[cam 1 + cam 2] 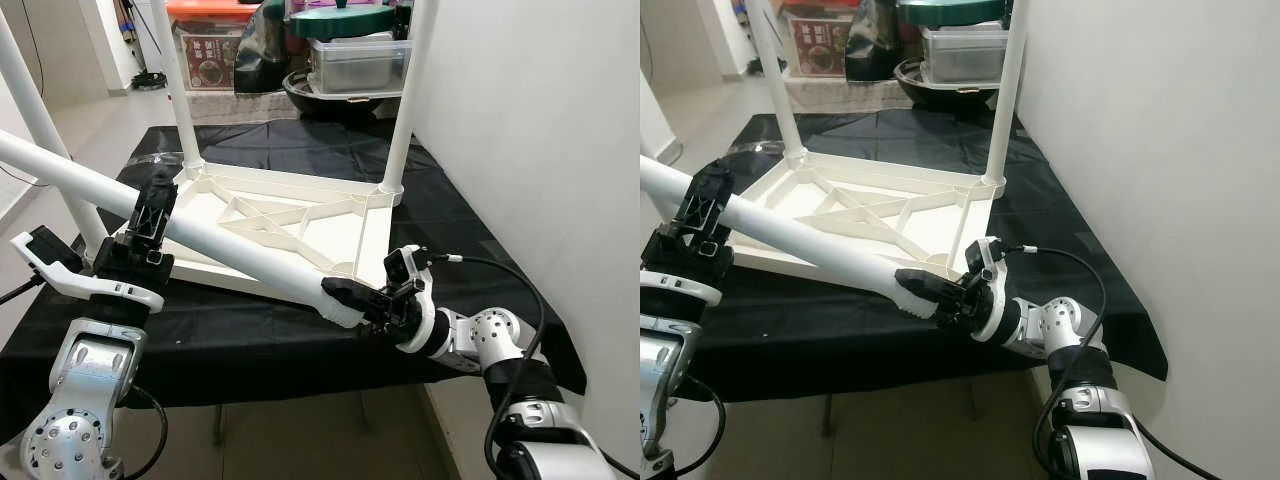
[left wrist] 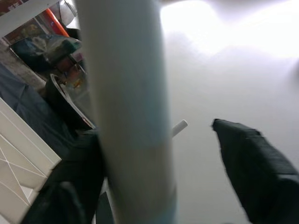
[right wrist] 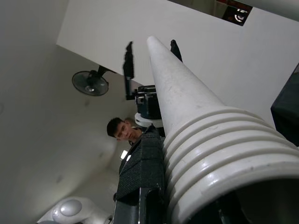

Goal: Building children table

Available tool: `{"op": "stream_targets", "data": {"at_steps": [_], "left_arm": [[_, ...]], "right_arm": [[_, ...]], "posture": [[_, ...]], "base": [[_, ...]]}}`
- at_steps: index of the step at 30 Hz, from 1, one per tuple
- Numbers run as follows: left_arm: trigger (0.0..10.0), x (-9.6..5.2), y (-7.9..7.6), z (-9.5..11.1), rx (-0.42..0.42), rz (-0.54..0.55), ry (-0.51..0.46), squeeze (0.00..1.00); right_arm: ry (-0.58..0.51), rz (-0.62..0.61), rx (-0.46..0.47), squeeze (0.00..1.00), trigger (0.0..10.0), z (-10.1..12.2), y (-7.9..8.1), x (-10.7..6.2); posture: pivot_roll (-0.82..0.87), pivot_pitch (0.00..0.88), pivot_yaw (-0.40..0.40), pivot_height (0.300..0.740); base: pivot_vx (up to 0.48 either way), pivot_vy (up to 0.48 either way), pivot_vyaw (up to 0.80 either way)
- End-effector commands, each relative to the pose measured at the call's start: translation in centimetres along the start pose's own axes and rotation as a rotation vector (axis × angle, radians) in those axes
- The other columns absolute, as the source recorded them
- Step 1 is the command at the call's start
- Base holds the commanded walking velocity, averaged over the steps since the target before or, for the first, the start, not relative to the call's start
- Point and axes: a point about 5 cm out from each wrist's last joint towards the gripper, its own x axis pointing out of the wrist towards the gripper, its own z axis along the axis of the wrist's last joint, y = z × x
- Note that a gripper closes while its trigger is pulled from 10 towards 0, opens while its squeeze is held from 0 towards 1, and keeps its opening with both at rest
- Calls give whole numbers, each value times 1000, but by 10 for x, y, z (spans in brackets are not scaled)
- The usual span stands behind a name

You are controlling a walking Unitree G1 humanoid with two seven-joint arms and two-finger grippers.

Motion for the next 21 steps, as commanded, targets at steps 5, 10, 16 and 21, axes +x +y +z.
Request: {"op": "stream_targets", "data": {"at_steps": [5, 10, 16, 21], "left_arm": [[0, -5, -2, 5, -26, -18, -19, 0], [0, -6, 0, 6, -41, -11, -30, 0], [0, -8, 1, 5, -34, -8, -27, 0], [0, -8, 1, 5, -36, -10, -30, 0]], "right_arm": [[31, -7, -15, 0, 0, -3, 0, -1], [37, -1, -19, 0, 0, -3, 0, 0], [40, 0, -85, 0, 0, -3, -1, 1], [33, -28, -151, 0, 10000, -2, -5, 1]], "posture": [[22, 29, -31, 740], [22, 28, -31, 740], [21, 25, -31, 740], [21, 20, -31, 740]], "base": [[0, 0, 0], [0, 0, 0], [0, 0, 0], [0, 0, 0]]}}
